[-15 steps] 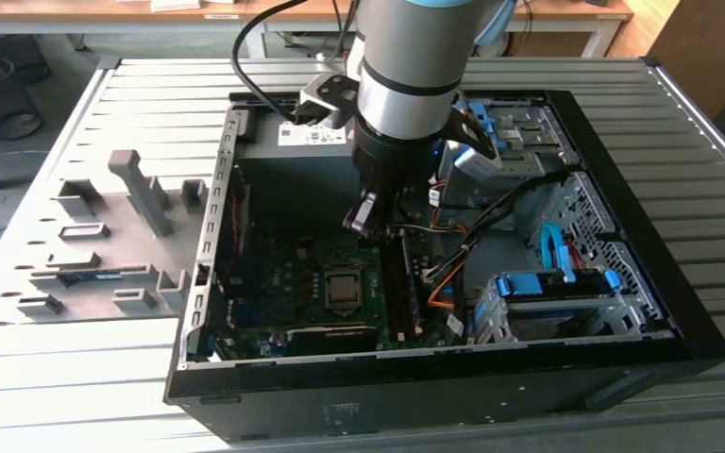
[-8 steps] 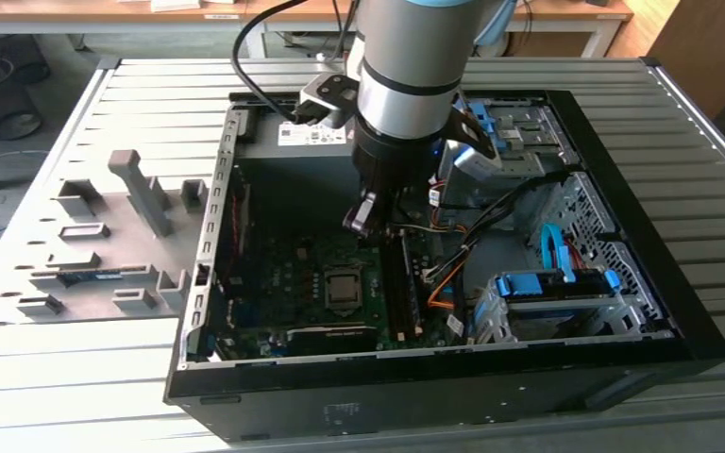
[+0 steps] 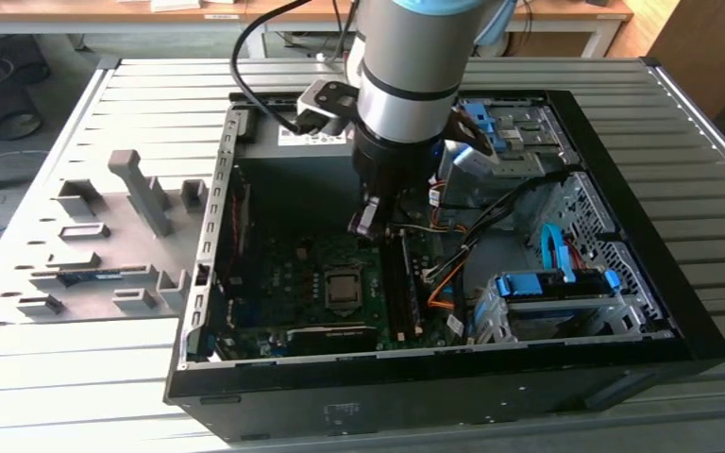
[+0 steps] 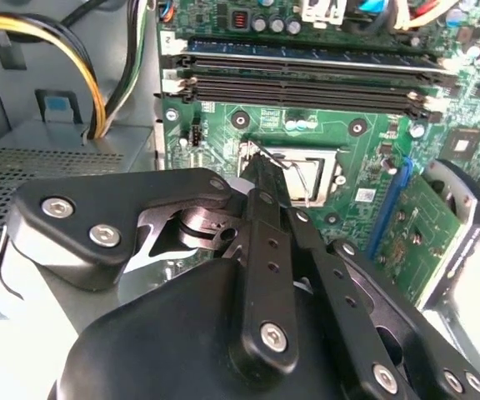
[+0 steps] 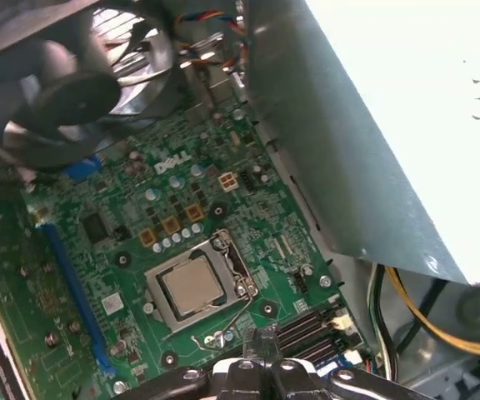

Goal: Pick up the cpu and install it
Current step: 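Install the first cpu locking lever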

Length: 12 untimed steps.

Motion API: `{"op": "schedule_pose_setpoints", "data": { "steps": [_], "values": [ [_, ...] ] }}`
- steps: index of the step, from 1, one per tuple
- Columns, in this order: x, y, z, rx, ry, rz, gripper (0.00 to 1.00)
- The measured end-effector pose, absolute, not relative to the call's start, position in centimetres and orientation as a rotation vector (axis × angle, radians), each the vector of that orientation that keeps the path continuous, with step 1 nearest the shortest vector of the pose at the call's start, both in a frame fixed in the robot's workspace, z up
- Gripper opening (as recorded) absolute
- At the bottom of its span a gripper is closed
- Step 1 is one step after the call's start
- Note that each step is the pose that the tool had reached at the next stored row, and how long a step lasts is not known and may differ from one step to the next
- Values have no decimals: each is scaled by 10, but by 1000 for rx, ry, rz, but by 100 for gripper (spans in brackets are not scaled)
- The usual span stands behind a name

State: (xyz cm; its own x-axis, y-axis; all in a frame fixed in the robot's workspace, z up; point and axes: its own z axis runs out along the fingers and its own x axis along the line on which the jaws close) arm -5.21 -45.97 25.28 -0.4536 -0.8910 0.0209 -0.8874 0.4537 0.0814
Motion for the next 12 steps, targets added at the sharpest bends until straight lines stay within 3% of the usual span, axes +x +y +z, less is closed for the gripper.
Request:
{"op": "schedule_pose_setpoints", "data": {
  "steps": [4, 12],
  "values": [
    [-53, -460, 250, 1636, -2632, -144, 10],
    [-55, -460, 239, 1781, -2532, -146, 10]
  ]
}}
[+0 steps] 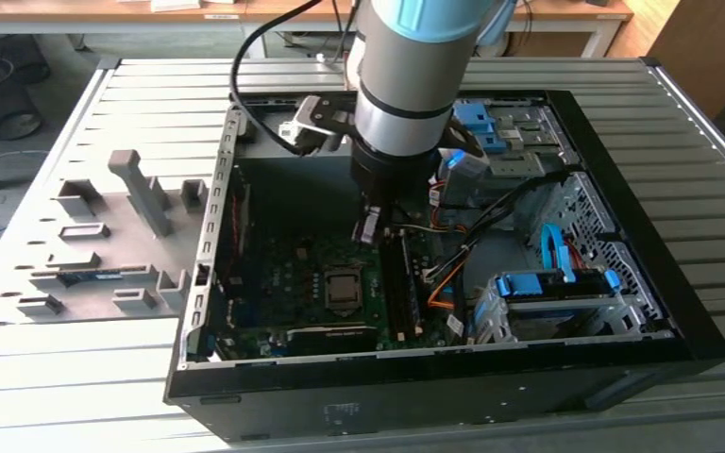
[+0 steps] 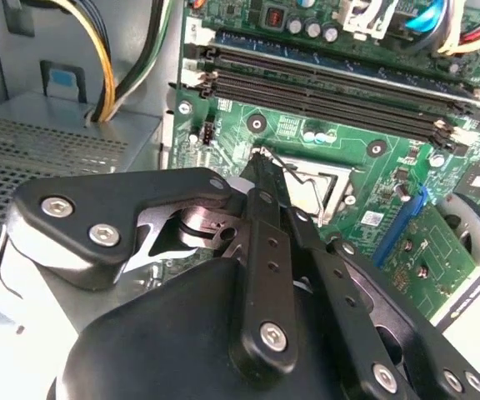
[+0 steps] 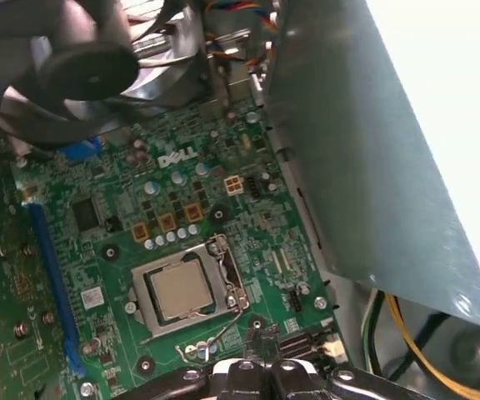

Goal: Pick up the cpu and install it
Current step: 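Install the first cpu locking lever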

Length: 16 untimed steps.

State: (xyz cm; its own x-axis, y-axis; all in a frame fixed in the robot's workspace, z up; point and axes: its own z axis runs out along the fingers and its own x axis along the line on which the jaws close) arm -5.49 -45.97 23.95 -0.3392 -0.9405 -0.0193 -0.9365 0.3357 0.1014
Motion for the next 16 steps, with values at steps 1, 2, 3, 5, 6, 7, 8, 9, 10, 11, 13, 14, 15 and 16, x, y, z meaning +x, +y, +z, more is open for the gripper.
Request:
{"op": "schedule_pose_setpoints", "data": {
  "steps": [1, 2, 3, 5, 6, 7, 8, 9, 10, 11, 13, 14, 15, 16],
  "values": [
    [-56, -460, 238, 1780, -2532, -146, 10],
    [-56, -461, 238, 1780, -2532, -146, 10],
    [-56, -463, 237, 1781, -2532, -146, 10],
    [-56, -467, 237, 1782, -2531, -145, 10],
    [-56, -468, 236, 1783, -2528, -142, 10],
    [-56, -468, 236, 1786, -2525, -139, 10],
    [-56, -468, 236, 1791, -2519, -136, 10],
    [-56, -469, 236, 1796, -2514, -132, 10],
    [-56, -469, 235, 1800, -2509, -129, 10],
    [-56, -469, 235, 1804, -2505, -126, 10],
    [-56, -470, 235, 1811, -2496, -120, 10],
    [-56, -470, 234, 1816, -2491, -117, 10],
    [-56, -470, 234, 1821, -2485, -112, 10],
    [-56, -470, 234, 1827, -2477, -107, 10]
  ]
}}
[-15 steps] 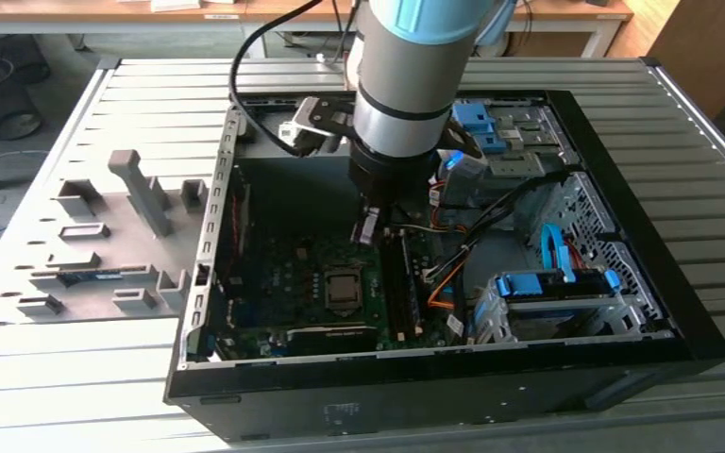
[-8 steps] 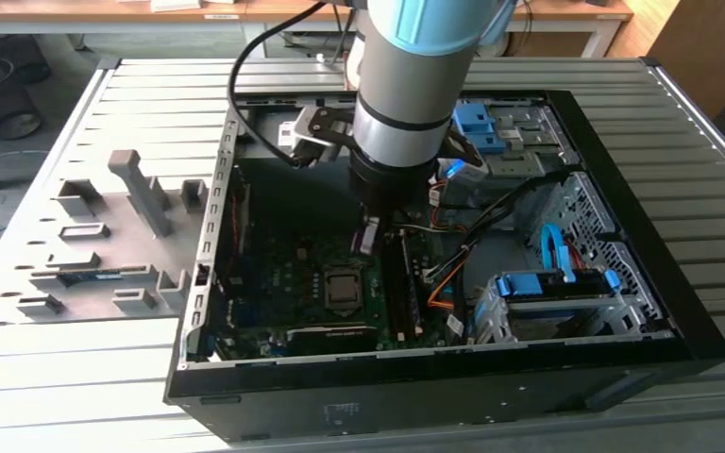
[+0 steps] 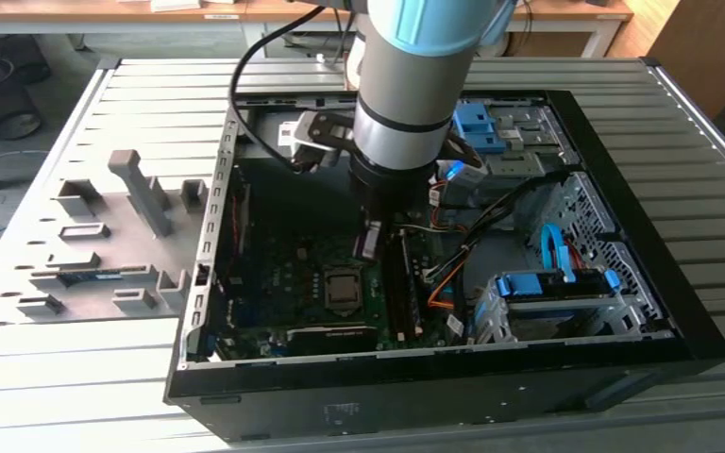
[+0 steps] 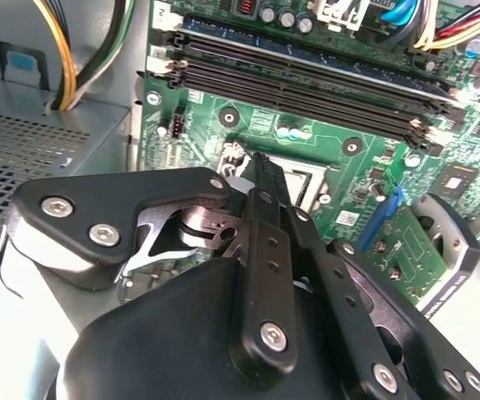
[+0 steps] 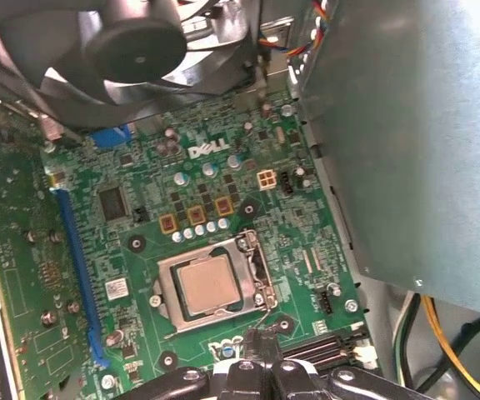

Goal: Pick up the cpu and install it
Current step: 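Install the first cpu locking lever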

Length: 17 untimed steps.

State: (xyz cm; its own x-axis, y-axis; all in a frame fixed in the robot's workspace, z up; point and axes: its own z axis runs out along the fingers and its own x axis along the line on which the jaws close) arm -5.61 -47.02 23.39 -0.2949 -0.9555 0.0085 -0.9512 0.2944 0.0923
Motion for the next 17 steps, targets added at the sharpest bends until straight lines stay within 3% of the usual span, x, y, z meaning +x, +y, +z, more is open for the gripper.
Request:
{"op": "schedule_pose_setpoints", "data": {
  "steps": [10, 17],
  "values": [
    [-56, -472, 232, 1873, -2416, -61, 10],
    [-56, -475, 229, 1881, -2367, 5, 10]
  ]
}}
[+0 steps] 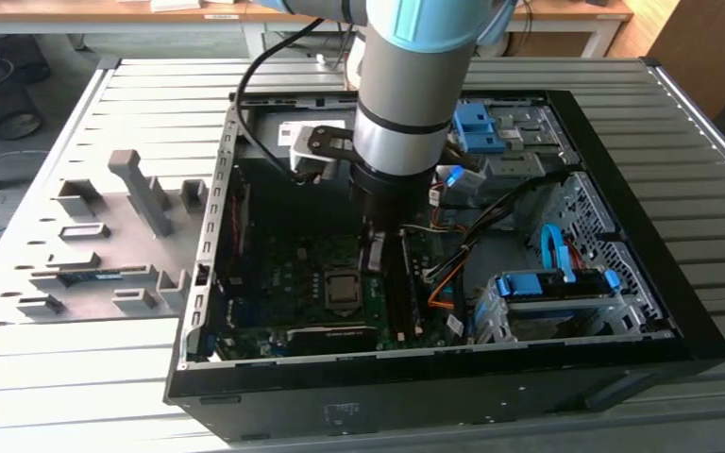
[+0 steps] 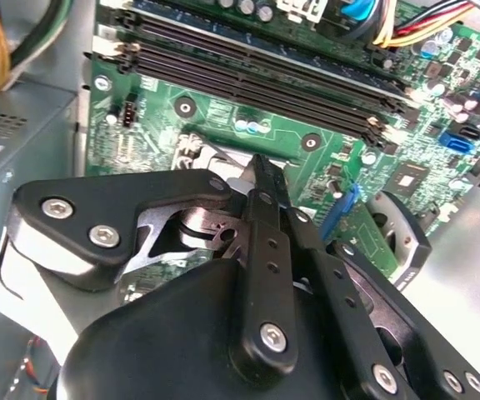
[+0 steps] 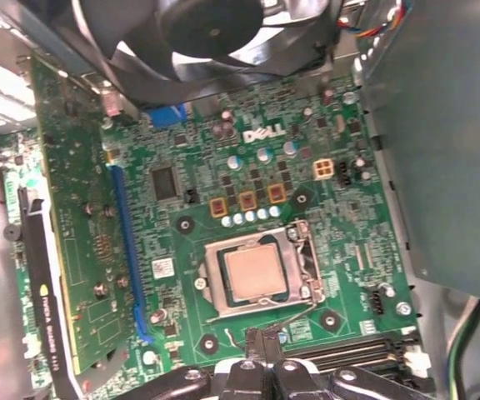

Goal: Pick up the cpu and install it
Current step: 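Install the first cpu locking lever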

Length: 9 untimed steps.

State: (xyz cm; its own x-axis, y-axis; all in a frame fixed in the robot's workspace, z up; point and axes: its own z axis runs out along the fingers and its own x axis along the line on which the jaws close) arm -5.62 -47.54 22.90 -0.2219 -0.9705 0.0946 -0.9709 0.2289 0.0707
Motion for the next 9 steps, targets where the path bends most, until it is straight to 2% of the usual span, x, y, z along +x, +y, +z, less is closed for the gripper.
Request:
{"op": "schedule_pose_setpoints", "data": {
  "steps": [9],
  "values": [
    [-56, -479, 216, 1901, -2338, 22, 10]
  ]
}}
